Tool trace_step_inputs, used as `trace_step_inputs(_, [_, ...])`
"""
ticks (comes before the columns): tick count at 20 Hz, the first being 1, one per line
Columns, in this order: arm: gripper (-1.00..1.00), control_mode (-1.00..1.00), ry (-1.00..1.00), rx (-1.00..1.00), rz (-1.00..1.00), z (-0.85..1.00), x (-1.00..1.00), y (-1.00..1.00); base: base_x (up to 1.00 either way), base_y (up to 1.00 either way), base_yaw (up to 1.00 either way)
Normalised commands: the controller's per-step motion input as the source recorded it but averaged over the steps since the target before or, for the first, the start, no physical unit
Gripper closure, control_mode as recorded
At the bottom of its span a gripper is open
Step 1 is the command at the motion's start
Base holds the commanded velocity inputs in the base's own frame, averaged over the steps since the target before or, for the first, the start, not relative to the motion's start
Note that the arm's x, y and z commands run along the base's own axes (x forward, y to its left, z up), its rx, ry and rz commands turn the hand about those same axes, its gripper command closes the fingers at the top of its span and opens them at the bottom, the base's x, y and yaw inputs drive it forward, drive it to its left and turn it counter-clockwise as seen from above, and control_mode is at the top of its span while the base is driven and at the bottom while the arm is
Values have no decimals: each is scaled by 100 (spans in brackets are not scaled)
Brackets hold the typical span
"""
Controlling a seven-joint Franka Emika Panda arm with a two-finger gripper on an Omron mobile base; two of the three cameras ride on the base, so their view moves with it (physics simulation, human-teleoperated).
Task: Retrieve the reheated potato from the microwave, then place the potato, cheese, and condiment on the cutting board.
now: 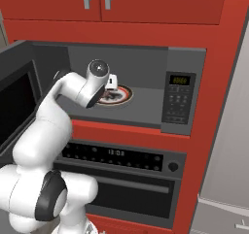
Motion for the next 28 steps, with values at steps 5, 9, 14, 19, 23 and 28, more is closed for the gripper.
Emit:
trace_step_inputs(5, [-100,-100,0,-4,0,-21,21,3,0,0,0])
trace_step_inputs(9, [-100,-100,0,-4,0,-10,34,0,0,0,0])
trace_step_inputs(14, [-100,-100,0,-3,0,-4,32,0,0,0,0])
trace_step_inputs(19, [-100,-100,0,-3,0,-9,25,0,0,0,0])
trace_step_inputs(23, [-100,-100,0,-4,1,-13,17,0,0,0,0])
trace_step_inputs(28, [-100,-100,0,-4,1,-15,13,0,0,0,0])
